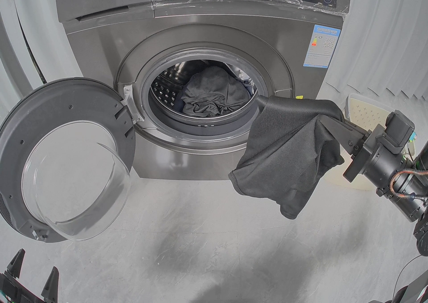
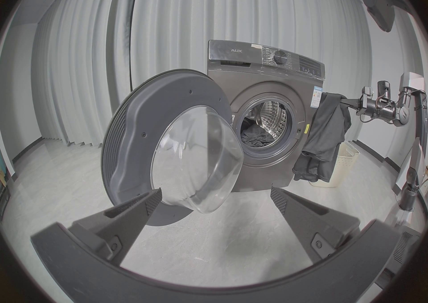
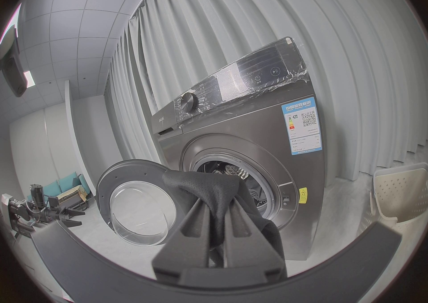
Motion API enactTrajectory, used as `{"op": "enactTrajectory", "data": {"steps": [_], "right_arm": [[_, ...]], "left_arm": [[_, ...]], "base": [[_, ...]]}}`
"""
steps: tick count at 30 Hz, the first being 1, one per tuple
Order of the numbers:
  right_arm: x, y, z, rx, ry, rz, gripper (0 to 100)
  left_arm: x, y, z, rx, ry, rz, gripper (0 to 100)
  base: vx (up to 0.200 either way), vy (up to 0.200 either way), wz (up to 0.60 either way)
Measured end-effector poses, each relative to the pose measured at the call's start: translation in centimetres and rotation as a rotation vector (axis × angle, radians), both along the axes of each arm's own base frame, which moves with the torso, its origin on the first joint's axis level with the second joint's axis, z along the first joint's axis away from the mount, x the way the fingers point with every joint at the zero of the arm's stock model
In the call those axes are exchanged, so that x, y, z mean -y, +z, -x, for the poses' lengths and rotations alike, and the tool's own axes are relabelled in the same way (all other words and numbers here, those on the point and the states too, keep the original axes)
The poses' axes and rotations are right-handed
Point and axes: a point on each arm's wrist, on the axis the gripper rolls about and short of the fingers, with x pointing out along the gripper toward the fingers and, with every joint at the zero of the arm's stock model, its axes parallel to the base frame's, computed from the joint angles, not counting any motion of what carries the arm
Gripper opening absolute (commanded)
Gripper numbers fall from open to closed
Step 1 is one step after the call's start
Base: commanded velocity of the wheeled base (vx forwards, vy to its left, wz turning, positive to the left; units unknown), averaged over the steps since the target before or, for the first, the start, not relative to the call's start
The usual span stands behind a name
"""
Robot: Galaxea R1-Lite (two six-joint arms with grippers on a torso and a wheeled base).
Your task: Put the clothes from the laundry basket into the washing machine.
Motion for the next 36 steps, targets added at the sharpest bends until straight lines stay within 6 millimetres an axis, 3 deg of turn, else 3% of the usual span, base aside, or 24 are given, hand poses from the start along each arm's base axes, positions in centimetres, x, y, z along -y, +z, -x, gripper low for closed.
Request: {"op": "enactTrajectory", "data": {"steps": [3, 16, 29, 36], "right_arm": [[0.0, -0.1, 0.0, -0.001, 0.001, 0.001, 0], [-0.9, -0.8, 0.1, -0.030, 0.035, 0.022, 0], [-7.8, -1.0, -2.0, -0.074, 0.139, -0.049, 0], [-9.7, -0.5, -3.5, -0.044, 0.137, -0.094, 0]], "left_arm": [[0.0, 0.0, 0.0, 0.000, -0.001, 0.000, 100], [0.0, 0.0, 0.0, 0.003, 0.002, -0.019, 100], [0.1, 0.1, 0.0, 0.010, -0.021, -0.071, 100], [0.1, 0.8, 0.1, 0.057, -0.026, -0.047, 100]], "base": [[0.000, -0.200, 0.00], [0.000, 0.000, 0.00], [0.000, 0.000, 0.00], [0.000, 0.000, 0.00]]}}
